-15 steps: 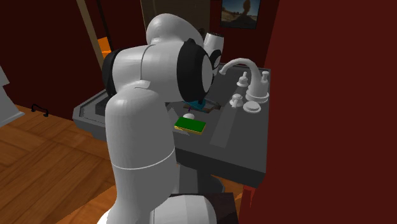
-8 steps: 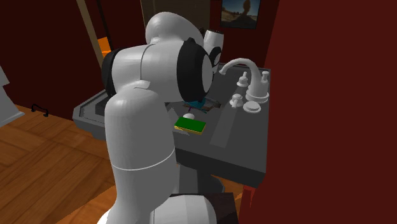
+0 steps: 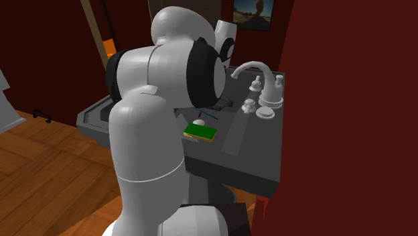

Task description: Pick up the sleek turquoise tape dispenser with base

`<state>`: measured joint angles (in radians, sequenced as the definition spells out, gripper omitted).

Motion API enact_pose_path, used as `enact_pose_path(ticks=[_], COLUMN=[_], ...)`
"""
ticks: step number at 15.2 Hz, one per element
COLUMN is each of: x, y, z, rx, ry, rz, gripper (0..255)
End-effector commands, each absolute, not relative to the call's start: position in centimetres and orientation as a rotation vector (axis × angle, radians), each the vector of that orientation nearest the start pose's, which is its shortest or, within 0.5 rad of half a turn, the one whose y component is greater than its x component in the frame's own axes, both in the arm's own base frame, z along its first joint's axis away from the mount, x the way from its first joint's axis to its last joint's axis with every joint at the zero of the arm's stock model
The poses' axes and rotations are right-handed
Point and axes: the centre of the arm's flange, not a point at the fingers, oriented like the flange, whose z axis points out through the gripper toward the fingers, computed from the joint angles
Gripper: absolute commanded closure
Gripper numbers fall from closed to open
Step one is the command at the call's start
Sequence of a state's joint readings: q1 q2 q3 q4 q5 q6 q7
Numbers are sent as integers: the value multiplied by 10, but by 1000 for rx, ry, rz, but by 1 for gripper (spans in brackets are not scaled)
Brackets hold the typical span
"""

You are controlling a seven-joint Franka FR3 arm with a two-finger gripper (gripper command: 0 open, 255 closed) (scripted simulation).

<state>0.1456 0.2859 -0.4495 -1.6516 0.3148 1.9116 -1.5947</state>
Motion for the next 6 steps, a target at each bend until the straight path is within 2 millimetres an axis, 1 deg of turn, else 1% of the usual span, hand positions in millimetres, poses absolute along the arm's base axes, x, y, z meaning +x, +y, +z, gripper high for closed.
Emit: enact_pose_path(ticks=[1,4,6], x=[623,623,623], y=[-145,-145,-145], z=[471,487,488], rx=[-2505,-2505,-2505], ry=[-1717,-1717,-1717], rz=[-221,-221,-221], gripper=[255,255,255])
